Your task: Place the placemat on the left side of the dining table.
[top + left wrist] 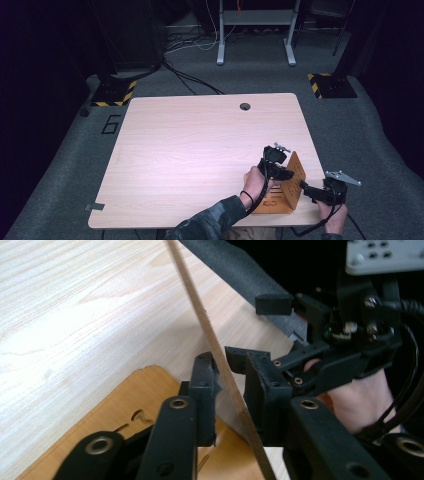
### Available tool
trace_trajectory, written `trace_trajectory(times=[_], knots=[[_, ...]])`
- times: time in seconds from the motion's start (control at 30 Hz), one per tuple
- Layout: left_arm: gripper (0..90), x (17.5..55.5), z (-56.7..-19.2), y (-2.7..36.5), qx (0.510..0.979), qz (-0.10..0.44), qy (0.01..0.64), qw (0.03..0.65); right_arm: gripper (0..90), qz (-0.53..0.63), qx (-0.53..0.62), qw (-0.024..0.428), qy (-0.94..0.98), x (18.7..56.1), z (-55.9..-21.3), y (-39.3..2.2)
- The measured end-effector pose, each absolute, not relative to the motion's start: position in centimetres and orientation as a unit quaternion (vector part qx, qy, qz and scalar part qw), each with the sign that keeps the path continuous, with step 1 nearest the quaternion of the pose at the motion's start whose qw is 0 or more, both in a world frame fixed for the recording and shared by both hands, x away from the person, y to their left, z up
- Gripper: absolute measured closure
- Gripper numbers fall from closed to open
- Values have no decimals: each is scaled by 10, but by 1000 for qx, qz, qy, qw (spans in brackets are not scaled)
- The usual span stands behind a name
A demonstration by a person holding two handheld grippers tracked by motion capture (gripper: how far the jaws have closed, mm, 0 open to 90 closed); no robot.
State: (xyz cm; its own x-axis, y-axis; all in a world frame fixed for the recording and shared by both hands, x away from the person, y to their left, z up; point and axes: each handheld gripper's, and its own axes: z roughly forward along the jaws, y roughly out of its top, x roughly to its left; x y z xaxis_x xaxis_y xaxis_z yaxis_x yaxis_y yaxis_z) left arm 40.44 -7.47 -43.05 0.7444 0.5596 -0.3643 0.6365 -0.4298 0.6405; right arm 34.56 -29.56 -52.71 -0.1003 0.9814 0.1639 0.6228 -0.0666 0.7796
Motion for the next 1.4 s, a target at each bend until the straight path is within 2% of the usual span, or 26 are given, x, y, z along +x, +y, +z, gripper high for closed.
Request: trace_trajectory(times=[0.37,0.77,1.4], knots=[[858,406,-427,-79,821,-77,369,430,0,428,624,268,596,333,-524,-305],[857,413,-408,-69,809,-62,368,454,0,412,618,279,609,334,-525,-299],[858,432,-395,-25,789,-40,393,470,0,359,616,270,647,344,-526,-290]])
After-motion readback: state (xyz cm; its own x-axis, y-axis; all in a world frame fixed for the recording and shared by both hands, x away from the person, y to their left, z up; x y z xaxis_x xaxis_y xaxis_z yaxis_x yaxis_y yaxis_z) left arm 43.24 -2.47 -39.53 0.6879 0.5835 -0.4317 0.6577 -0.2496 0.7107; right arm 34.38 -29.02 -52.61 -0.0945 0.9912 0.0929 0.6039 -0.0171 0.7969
